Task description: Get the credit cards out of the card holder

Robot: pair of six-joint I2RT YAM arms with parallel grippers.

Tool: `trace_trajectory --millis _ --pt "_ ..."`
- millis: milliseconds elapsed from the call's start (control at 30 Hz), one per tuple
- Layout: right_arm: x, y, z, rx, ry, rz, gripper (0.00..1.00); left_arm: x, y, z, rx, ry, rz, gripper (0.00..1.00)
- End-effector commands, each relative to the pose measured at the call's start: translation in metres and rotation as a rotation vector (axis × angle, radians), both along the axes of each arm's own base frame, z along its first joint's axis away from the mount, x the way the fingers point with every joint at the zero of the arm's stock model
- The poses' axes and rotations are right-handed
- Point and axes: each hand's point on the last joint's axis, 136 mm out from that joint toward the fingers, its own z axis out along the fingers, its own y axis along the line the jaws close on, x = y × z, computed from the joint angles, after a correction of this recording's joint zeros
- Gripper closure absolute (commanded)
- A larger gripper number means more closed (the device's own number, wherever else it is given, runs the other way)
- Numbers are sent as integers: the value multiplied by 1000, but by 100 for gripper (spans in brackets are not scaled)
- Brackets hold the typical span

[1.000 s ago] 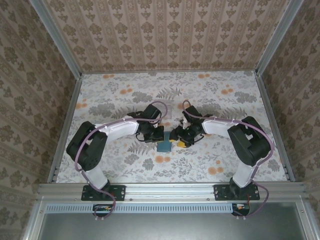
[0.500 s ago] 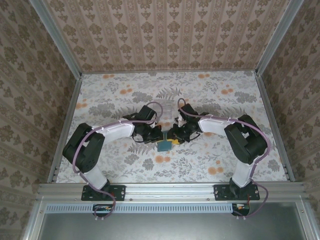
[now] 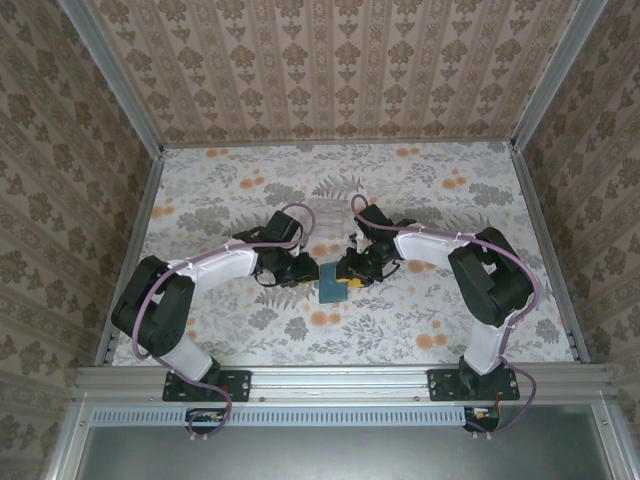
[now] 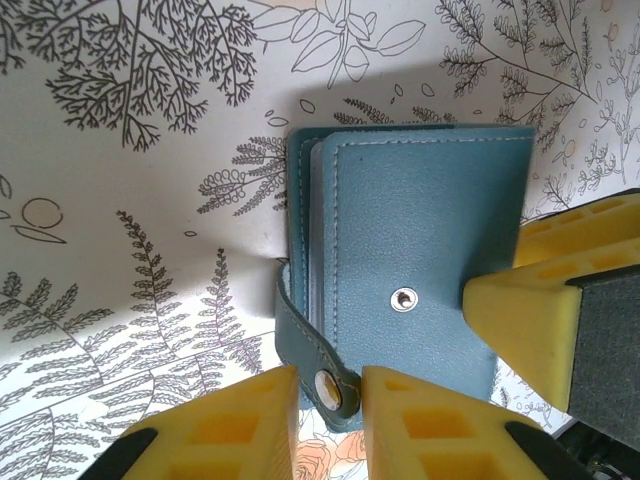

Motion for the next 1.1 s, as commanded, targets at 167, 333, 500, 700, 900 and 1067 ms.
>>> trace_trajectory --millis 167,333,500,700,900,1067 --pt "-6 -21 -4 -197 -14 51 47 -4 6 -21 17 30 -16 80" --pt "-7 -25 5 -328 -64 103 34 -9 11 -27 6 42 -10 88" --pt "-7 -20 9 -442 -96 128 17 -14 12 -31 -43 49 3 92" --pt "-5 -9 2 -536 -116 151 9 -22 13 -37 -101 64 35 93" --pt "7 1 2 -588 -149 158 4 -32 17 -47 -116 85 42 94" --pt "18 4 0 -622 -170 162 4 -37 20 -52 -120 94 41 95"
